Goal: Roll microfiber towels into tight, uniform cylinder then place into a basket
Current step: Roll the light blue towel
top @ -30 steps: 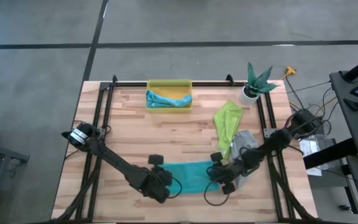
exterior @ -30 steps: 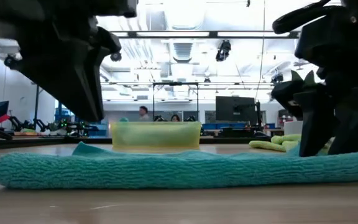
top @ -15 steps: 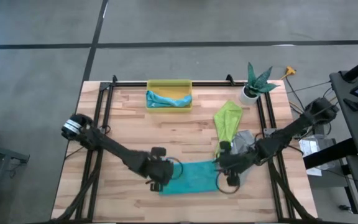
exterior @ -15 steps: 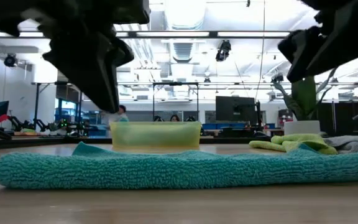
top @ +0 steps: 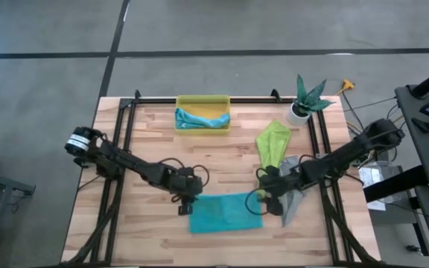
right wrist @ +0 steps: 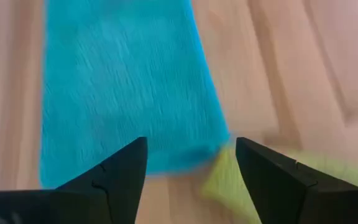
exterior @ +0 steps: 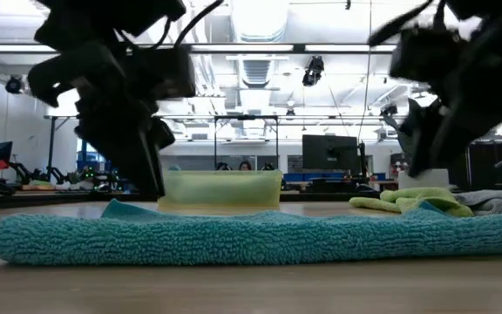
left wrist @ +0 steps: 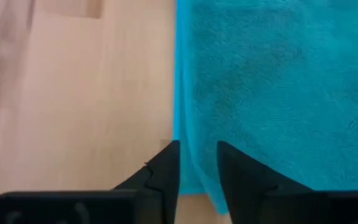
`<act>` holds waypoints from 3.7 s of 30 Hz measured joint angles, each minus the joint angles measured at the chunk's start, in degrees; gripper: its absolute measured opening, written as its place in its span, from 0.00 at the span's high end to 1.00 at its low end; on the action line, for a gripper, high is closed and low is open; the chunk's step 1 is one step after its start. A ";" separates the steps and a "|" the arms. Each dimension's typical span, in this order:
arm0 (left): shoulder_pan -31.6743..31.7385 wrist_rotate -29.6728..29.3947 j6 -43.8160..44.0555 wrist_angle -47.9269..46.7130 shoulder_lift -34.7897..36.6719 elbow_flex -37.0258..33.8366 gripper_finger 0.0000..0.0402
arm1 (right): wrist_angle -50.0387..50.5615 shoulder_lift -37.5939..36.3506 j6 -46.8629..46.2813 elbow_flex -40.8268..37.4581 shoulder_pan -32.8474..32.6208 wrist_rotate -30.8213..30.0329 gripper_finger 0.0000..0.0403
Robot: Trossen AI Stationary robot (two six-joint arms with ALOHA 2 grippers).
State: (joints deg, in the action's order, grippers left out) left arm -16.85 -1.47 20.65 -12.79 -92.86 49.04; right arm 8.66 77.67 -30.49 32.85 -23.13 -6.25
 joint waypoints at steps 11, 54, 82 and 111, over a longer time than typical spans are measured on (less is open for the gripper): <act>0.29 1.54 -6.60 1.88 0.15 0.03 0.58 | -4.71 3.64 -13.61 -1.45 -0.83 3.30 0.39; 0.25 1.02 -8.91 1.23 0.11 -0.57 0.58 | -17.46 11.82 -22.23 -2.30 -0.68 0.50 0.46; 0.18 1.02 -7.31 1.78 0.11 -2.74 0.58 | -16.67 12.04 -19.52 -1.36 -0.86 1.76 0.52; -0.03 1.04 -7.35 -0.68 0.11 -3.57 0.58 | -16.26 12.04 2.73 -1.37 -2.35 -1.53 0.94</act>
State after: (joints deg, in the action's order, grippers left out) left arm -16.88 -0.43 13.30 -13.46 -92.75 45.47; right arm -7.60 89.71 -27.76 31.48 -25.48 -7.78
